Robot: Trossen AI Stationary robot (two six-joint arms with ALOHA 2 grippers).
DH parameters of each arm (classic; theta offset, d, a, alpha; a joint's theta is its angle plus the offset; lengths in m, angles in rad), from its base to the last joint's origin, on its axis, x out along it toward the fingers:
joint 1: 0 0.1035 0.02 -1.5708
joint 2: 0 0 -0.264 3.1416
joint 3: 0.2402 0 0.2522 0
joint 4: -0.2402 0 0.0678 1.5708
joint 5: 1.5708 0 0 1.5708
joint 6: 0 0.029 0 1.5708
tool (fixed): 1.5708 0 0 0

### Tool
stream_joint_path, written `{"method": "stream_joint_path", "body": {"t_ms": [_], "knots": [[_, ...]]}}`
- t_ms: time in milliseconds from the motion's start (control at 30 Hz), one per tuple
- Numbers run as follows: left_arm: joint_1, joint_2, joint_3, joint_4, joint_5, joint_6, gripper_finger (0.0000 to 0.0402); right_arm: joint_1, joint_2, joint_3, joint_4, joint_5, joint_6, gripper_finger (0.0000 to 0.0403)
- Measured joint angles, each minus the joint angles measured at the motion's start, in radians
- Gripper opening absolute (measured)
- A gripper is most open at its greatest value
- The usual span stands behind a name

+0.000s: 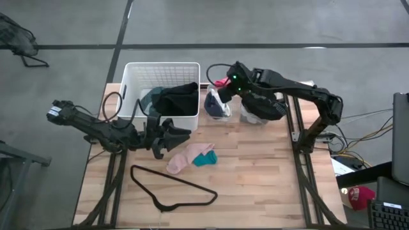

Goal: Pick & Place Cloths
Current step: Put the orange sock into the small transparent bin, then put the light blue sock into the small transparent bin

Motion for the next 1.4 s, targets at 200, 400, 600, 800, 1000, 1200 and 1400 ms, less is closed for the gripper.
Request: {"method": "stream_joint_path", "body": {"t_ms": [200,400,600,800,1000,1200,1400], "knots": [[0.0,0.0,0.0,-0.005,0.001,0.002,0.0162,-0.02,0.0,-0.033,0.055,-0.074,-0.034,0.0046],[0.001,0.0,0.0,-0.005,0.0,0.006,0.0162,-0.015,0.0,-0.035,0.076,-0.081,-0.039,0.0106],[0.001,0.0,0.0,-0.024,0.0,0.016,0.0162,0.001,0.0,-0.035,0.076,-0.19,-0.038,0.0166],[0.0,0.0,0.0,-0.032,0.001,0.021,0.0162,0.135,0.0,-0.063,0.107,-0.327,-0.158,0.0194],[0.0,0.0,0.0,-0.028,0.02,0.04,0.0162,0.322,-0.001,-0.153,0.23,-0.318,-0.2,0.0188],[0.0,0.0,0.0,-0.024,0.02,0.039,0.0162,0.459,-0.001,-0.302,0.479,-0.214,-0.092,0.0172],[-0.001,0.0,0.0,-0.025,0.037,0.024,0.0162,0.533,-0.001,-0.472,0.596,-0.207,0.021,0.0161]]}}
